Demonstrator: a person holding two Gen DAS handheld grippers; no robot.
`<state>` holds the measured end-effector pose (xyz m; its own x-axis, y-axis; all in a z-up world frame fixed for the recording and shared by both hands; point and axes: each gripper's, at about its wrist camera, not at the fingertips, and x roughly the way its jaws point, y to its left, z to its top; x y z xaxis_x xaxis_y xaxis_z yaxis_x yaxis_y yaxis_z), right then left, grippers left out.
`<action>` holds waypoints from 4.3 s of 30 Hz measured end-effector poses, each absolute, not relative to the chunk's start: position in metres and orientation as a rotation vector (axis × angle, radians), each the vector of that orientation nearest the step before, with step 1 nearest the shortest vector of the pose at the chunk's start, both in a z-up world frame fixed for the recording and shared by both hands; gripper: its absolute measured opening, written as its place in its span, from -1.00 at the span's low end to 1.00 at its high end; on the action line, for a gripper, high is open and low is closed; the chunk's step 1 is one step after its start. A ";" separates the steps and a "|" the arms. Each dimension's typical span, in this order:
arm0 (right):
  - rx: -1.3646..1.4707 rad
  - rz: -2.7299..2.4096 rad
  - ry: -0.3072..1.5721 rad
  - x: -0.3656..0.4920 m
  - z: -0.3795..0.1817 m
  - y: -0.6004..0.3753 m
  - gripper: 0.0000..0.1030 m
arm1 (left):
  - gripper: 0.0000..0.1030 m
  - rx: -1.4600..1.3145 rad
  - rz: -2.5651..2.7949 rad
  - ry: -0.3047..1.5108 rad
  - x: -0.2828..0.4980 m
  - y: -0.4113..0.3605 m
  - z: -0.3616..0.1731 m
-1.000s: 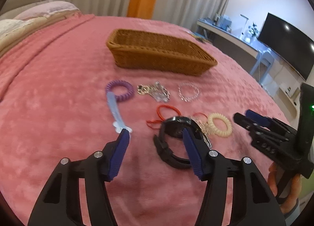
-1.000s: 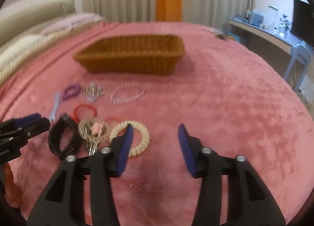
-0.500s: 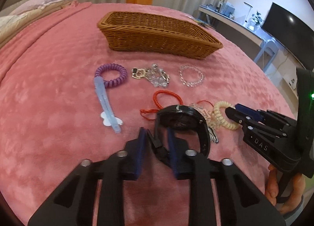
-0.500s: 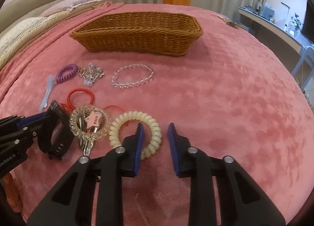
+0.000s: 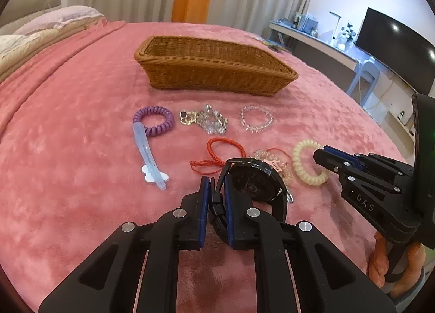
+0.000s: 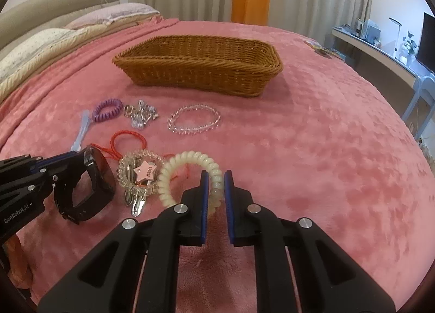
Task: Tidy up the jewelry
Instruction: 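Grasp the black watch with the left tool while the right tool grasps the cream coil hair tie, then carry watch and hair tie into the basket and open both tools, then grasp the blue clip with the left tool while the right tool grasps the clear coil bracelet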
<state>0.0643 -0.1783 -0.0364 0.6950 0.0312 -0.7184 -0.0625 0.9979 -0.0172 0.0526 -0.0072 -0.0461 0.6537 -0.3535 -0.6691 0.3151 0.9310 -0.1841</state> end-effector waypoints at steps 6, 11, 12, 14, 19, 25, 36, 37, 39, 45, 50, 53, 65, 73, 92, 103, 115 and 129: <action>-0.024 0.048 0.784 0.061 -0.032 -0.183 -0.82 | -0.82 -0.077 -0.383 0.745 0.049 -0.002 -0.040; -0.019 0.044 0.771 0.059 -0.031 -0.183 -0.82 | -0.82 -0.103 -0.398 0.720 0.048 0.003 -0.036; -0.018 0.044 0.766 0.059 -0.030 -0.183 -0.82 | -0.82 -0.112 -0.402 0.711 0.047 0.004 -0.034; -0.015 0.042 0.758 0.057 -0.027 -0.183 -0.82 | -0.82 -0.122 -0.404 0.694 0.045 0.006 -0.031; 0.008 0.060 0.721 0.051 -0.012 -0.182 -0.82 | -0.82 -0.151 -0.408 0.632 0.038 0.011 -0.014; -0.027 0.060 0.625 0.060 0.036 -0.177 -0.82 | -0.82 -0.136 -0.377 0.562 0.048 0.016 0.034; 0.052 0.044 0.616 0.199 0.074 -0.194 -0.82 | -0.82 -0.028 -0.339 0.503 0.165 -0.023 0.086; 0.068 0.042 0.636 0.215 0.068 -0.196 -0.82 | -0.82 -0.029 -0.345 0.517 0.186 -0.030 0.080; 0.101 0.049 0.682 0.242 0.053 -0.199 -0.82 | -0.82 -0.022 -0.340 0.541 0.213 -0.040 0.066; 0.145 0.041 0.812 0.296 -0.003 -0.205 -0.82 | -0.80 0.032 -0.303 0.623 0.268 -0.056 0.018; 0.130 0.035 0.883 0.307 -0.031 -0.206 -0.82 | -0.78 -0.006 -0.313 0.698 0.286 -0.048 -0.006; 0.148 0.040 0.876 0.305 -0.031 -0.211 -0.80 | -0.74 -0.005 -0.309 0.701 0.288 -0.048 -0.006; 0.173 0.093 0.691 0.223 0.030 -0.215 -0.45 | -0.21 -0.087 -0.372 0.564 0.204 -0.010 0.060; 0.064 0.092 0.655 0.130 0.036 -0.189 -0.45 | 0.23 -0.157 -0.360 0.497 0.112 0.035 0.070; -0.033 0.224 0.774 0.051 -0.029 -0.132 -0.45 | 0.15 -0.258 -0.338 0.760 0.109 0.062 -0.043; -0.088 0.232 0.825 0.064 -0.043 -0.119 -0.45 | -0.05 -0.160 -0.294 0.838 0.117 0.041 -0.057; 0.164 0.152 0.781 0.062 -0.034 -0.174 -0.84 | -0.79 -0.100 -0.284 0.826 0.113 0.035 -0.055; 0.424 0.148 0.862 0.051 -0.047 -0.245 -0.72 | -0.79 -0.066 -0.291 0.812 0.110 0.025 -0.054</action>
<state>0.0513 -0.2454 -0.0471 0.6466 0.2943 -0.7038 0.0434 0.9069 0.4191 0.1096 0.0246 -0.0539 0.6510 -0.2809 -0.7052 0.2307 0.9583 -0.1687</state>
